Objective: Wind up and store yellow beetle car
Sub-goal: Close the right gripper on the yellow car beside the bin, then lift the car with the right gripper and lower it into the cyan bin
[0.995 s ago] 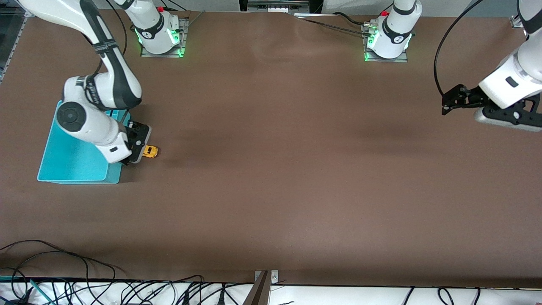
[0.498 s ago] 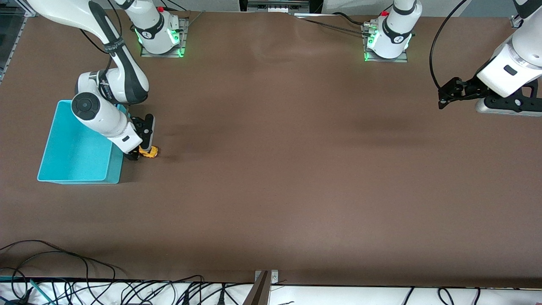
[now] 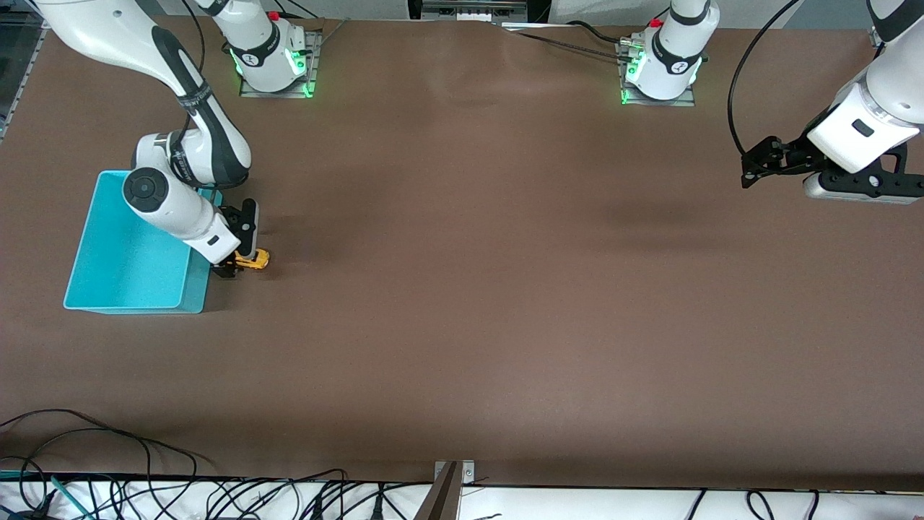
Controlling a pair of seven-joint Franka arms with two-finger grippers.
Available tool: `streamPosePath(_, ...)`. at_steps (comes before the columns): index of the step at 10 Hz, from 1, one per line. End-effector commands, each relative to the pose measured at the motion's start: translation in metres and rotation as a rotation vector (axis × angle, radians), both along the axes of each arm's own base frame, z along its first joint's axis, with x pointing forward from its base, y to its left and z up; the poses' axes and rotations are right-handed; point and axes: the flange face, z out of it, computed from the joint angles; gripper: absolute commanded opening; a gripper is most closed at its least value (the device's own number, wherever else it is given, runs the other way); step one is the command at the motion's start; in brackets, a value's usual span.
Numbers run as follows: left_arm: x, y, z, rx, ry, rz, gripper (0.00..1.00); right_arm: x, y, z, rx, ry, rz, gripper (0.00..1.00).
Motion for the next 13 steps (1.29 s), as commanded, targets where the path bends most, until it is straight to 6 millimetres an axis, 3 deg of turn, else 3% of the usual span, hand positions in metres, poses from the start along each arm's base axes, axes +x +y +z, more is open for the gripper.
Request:
streamPosePath(1,0.008,-0.002,-0.002,-0.010,-0.004,0.011,1.00,0.000,-0.003,-0.007,0.002,-0.022,0.027,0.94)
streamPosePath(2,0.009,0.001,-0.002,-0.010,-0.004,0.014,1.00,0.000,-0.004,-0.007,0.003,-0.021,0.023,0.43)
streamPosePath(3,0.009,0.001,-0.003,-0.009,-0.001,0.016,1.00,0.000,-0.005,-0.007,0.002,-0.021,0.021,0.10)
streamPosePath(4,0.009,0.001,-0.003,-0.009,0.001,0.016,1.00,0.000,-0.005,-0.005,0.000,-0.022,0.022,0.00)
streamPosePath(6,0.009,0.003,-0.004,-0.009,0.002,0.020,1.00,0.003,-0.005,0.002,-0.001,-0.033,0.013,0.00)
streamPosePath(7,0.008,0.004,-0.003,-0.009,0.005,0.022,1.00,0.009,-0.004,0.016,-0.002,-0.060,0.017,0.00)
streamPosePath(9,0.008,0.007,-0.003,-0.009,0.008,0.025,1.00,0.018,-0.003,0.064,-0.015,-0.078,-0.015,0.00)
streamPosePath(12,0.008,0.006,-0.003,-0.009,0.008,0.025,1.00,0.048,-0.008,0.152,-0.039,-0.012,-0.132,0.00)
streamPosePath(13,0.008,0.006,-0.003,-0.009,0.008,0.025,1.00,0.047,-0.015,0.177,-0.031,-0.012,-0.163,0.00)
